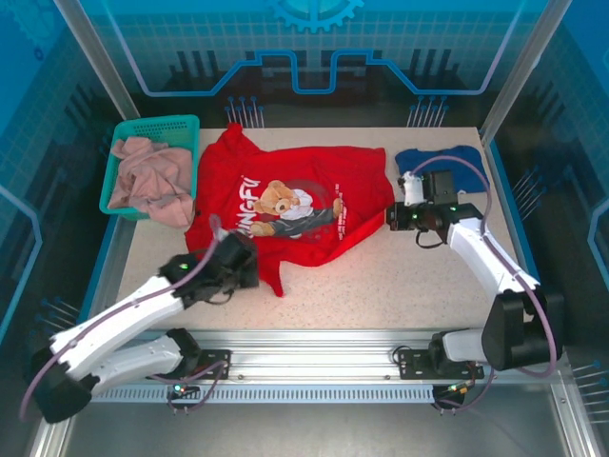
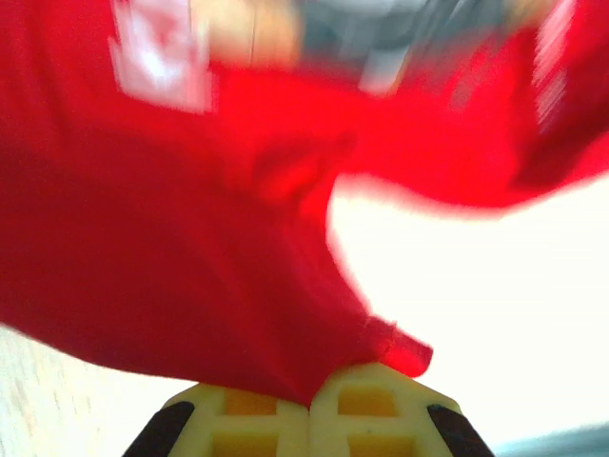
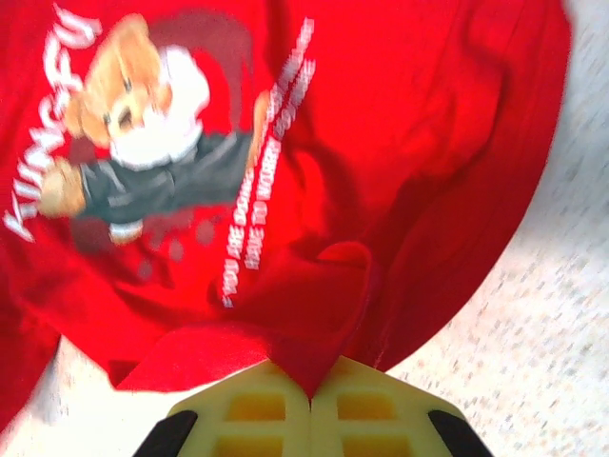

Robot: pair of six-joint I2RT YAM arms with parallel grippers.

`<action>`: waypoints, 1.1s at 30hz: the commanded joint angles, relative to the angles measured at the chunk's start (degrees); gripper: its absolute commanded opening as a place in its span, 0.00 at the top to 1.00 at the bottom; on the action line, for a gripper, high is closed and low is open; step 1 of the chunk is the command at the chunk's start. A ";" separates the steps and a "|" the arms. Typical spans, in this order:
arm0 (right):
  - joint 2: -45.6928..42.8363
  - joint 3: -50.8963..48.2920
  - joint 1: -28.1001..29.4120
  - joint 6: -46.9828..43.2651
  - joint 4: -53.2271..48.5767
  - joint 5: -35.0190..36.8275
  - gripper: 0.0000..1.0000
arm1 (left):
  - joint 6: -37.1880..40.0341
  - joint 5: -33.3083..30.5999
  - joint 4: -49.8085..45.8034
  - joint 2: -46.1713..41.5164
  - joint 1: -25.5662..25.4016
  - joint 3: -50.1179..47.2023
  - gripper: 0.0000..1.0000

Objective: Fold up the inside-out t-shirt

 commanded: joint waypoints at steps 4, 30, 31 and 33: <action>-4.63 13.77 -3.90 2.95 1.89 3.18 1.00 | 23.33 -23.30 16.35 -6.72 3.35 17.02 1.00; -18.13 48.06 -3.86 -11.10 -18.17 17.82 1.00 | 62.99 -23.46 8.84 20.26 6.59 77.63 1.00; -15.92 47.18 -3.82 -11.74 -17.06 18.23 1.00 | 60.11 -19.95 7.06 22.57 10.91 78.23 1.00; -11.74 43.76 -3.86 -12.82 -12.22 18.92 1.00 | 52.84 -11.35 4.01 26.81 21.09 78.05 1.00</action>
